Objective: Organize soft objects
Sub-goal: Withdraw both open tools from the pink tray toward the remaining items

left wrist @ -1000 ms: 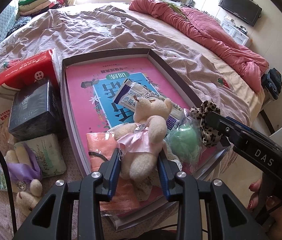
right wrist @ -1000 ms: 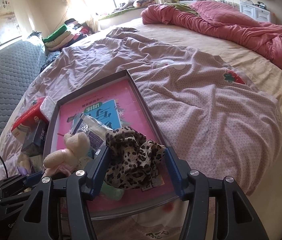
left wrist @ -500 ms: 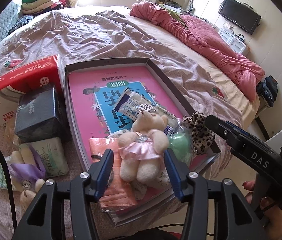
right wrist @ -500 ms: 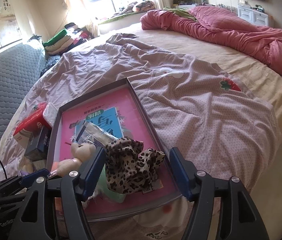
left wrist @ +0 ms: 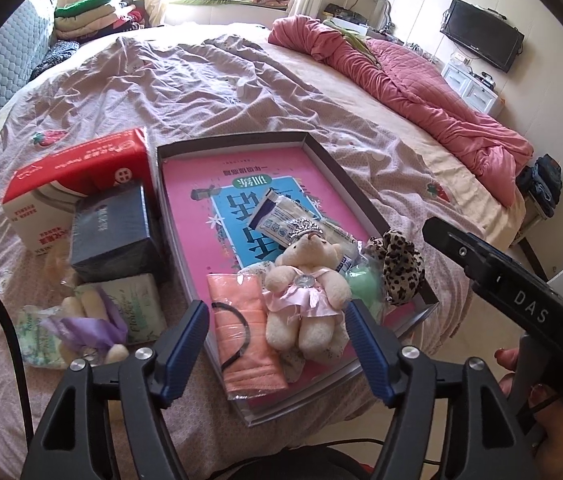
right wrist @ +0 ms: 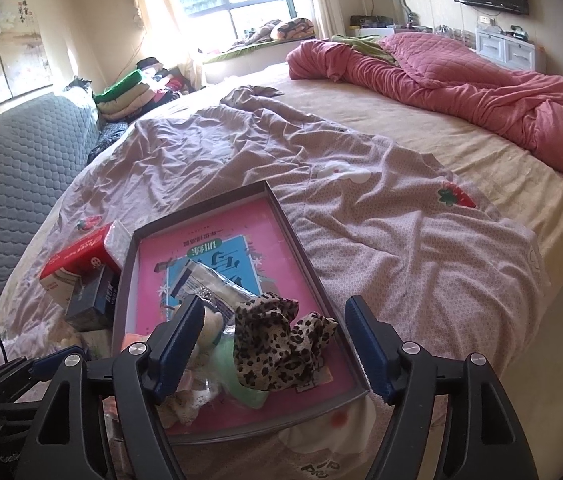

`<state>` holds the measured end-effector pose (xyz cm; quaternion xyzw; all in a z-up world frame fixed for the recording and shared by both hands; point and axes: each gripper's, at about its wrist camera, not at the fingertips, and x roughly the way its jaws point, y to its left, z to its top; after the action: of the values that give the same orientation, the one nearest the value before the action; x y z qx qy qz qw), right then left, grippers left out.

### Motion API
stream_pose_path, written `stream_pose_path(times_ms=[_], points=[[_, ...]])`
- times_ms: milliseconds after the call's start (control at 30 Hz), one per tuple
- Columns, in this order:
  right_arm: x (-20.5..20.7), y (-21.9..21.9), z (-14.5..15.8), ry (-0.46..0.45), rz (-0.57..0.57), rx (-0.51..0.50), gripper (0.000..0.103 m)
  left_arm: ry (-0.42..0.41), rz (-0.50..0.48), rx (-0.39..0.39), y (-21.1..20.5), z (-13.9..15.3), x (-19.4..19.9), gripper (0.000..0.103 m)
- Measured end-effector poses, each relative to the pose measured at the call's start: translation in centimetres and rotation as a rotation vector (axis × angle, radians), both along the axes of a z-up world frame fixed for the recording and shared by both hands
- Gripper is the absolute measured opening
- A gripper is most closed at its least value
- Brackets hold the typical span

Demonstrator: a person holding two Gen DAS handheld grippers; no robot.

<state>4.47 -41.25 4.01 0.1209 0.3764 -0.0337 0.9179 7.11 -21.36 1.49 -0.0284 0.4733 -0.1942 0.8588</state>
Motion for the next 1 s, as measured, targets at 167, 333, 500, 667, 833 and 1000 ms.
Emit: stream_pose_path(times_ms=[167,333,500,667,833,1000], points=[[-0.3,0.7,1.1,-0.022,0.01,-0.009,0.075,-0.019,0.024,-0.011,1.4,1.3,-0.6,0.074],[-0.6,2.0,2.1,-0.045,0.028,-0.018,0.075,-0.036,0.063,-0.006,3.4,2.6,-1.0,0.075],[-0.8,3.8,3.2,-0.067,0.063,-0.023,0.075,-0.063,0.119,0.013,5.6,3.7,-1.4,0.075],[-0.9,6.4,4.4,-0.095,0.114,-0.033,0.075,-0.074,0.157,0.008,7.9,4.6,-1.5,0.076],[-1.0,8.8,5.0,-0.103,0.162,0.003,0.076,-0.078,0.207,0.014,10.0,5.0,-1.7,0.077],[-1.1,11.5,5.3,-0.105,0.209,-0.01,0.076,-0.077,0.25,0.023,12.1,5.1,-2.0,0.077]])
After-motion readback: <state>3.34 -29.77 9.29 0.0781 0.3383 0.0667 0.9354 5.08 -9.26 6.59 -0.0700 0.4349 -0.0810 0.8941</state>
